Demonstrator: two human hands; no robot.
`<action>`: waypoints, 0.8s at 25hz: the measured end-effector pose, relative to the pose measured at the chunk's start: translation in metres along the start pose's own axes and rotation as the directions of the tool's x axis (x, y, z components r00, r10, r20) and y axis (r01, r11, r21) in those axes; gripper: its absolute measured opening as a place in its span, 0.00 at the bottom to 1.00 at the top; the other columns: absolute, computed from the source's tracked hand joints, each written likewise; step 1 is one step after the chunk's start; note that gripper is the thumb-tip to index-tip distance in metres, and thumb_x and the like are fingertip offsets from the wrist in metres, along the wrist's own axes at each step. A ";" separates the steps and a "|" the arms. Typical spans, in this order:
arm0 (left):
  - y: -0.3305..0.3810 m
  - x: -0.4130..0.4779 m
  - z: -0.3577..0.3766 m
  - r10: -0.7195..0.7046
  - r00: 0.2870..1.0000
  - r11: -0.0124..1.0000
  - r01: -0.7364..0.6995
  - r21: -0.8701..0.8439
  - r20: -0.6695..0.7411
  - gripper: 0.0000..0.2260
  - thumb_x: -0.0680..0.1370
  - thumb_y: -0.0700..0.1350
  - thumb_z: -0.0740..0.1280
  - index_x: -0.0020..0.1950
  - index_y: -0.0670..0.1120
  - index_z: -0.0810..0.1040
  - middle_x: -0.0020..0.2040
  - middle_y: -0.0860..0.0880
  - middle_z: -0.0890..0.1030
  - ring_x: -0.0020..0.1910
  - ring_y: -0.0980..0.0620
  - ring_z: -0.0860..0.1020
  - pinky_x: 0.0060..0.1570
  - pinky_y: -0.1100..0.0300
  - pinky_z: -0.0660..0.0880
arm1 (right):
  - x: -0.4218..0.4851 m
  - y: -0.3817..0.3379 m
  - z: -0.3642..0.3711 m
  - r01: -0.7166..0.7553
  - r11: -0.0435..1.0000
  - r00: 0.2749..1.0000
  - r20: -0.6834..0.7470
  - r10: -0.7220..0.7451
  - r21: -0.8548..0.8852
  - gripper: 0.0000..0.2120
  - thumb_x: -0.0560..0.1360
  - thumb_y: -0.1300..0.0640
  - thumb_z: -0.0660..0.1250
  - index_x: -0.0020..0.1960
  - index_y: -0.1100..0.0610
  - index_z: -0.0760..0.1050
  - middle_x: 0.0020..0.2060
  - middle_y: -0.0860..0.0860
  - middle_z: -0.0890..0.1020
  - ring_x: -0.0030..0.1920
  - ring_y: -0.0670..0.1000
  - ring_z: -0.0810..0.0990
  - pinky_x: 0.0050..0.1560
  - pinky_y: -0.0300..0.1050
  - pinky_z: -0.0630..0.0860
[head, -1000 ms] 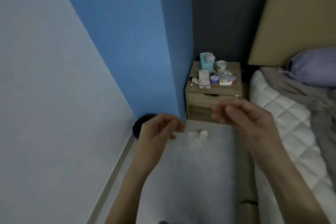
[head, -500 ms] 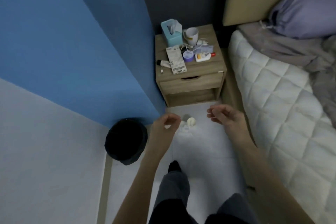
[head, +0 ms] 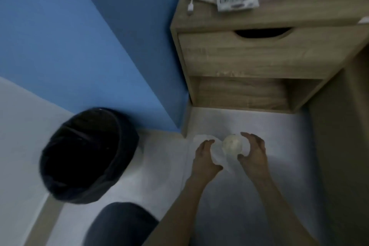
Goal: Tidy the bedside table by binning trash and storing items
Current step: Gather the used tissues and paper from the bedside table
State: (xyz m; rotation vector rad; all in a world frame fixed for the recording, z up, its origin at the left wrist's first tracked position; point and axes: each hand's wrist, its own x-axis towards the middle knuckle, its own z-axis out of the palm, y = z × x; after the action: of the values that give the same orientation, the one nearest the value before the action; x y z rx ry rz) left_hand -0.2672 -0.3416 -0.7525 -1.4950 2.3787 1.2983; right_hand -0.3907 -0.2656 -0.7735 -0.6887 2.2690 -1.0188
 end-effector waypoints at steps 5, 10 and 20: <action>-0.089 0.089 0.084 -0.139 0.988 0.961 0.117 0.249 0.071 0.46 0.69 0.51 0.73 0.77 0.56 0.44 0.78 0.50 0.40 0.77 0.43 0.43 0.70 0.41 0.60 | 0.054 0.080 0.066 -0.015 0.982 0.991 0.126 0.039 -0.189 0.31 0.63 0.61 0.75 0.64 0.57 0.71 0.72 0.59 0.59 0.68 0.63 0.65 0.64 0.55 0.70; -0.133 0.098 0.128 -0.131 0.990 0.962 0.141 0.234 -0.057 0.22 0.73 0.43 0.66 0.67 0.51 0.71 0.78 0.50 0.54 0.76 0.47 0.55 0.66 0.51 0.65 | 0.064 0.104 0.082 0.026 0.981 0.995 0.103 -0.006 -0.192 0.14 0.61 0.63 0.75 0.46 0.60 0.82 0.53 0.62 0.76 0.50 0.63 0.79 0.50 0.49 0.77; 0.031 0.116 0.019 0.089 0.921 0.867 -0.259 -0.426 -0.378 0.15 0.75 0.34 0.56 0.48 0.54 0.70 0.43 0.50 0.76 0.43 0.55 0.74 0.46 0.63 0.71 | 0.088 -0.021 -0.005 0.328 0.942 0.915 -0.227 -0.334 -0.064 0.11 0.64 0.57 0.76 0.43 0.61 0.81 0.47 0.61 0.80 0.44 0.61 0.80 0.40 0.33 0.70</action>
State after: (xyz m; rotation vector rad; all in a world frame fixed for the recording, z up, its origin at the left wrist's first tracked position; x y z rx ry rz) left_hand -0.3601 -0.4071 -0.7968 -1.7886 2.5889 1.9155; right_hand -0.4528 -0.3319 -0.7780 -1.0397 2.4208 -1.2912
